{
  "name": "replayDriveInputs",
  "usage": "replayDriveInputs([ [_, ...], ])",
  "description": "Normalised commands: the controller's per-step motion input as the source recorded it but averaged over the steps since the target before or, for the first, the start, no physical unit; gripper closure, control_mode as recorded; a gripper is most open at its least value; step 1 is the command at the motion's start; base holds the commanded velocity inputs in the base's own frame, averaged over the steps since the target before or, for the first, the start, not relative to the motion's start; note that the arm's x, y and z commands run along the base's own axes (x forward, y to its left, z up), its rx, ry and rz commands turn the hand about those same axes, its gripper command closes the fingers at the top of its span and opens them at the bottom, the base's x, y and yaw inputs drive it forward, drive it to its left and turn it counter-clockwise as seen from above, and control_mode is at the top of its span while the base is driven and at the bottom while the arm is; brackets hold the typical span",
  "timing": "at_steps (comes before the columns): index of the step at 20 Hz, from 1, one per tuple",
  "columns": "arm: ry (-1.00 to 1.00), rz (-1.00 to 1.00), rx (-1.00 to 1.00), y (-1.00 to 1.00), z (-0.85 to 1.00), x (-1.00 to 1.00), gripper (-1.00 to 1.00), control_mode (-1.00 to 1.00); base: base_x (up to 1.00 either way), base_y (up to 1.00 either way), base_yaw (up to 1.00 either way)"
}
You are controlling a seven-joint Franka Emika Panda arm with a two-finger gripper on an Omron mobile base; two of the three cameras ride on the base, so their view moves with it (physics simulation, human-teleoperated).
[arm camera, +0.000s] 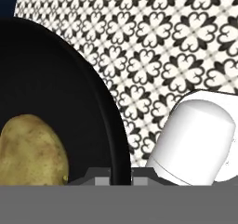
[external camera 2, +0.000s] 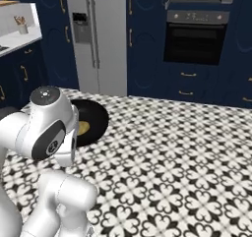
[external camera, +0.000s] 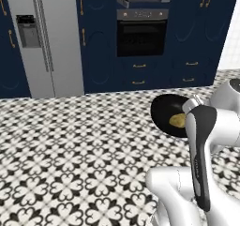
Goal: Pick the potato from the sink and place it in the bowl. Then pick the bowl and place it in the microwave. Then close the microwave door and press the start button.
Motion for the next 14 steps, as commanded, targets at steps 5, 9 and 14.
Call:
replayDriveInputs([
  [5,0.00,0.00,0.00,0.00,0.00,0.00,1.00,1.00,1.00,-0.42,0.01],
  [9,0.00,0.00,0.00,0.00,0.00,0.00,1.00,1.00,1.00,-0.65,0.02],
  [14,0.00,0.00,0.00,0.00,0.00,0.00,1.00,1.00,0.99,-0.97,0.00],
])
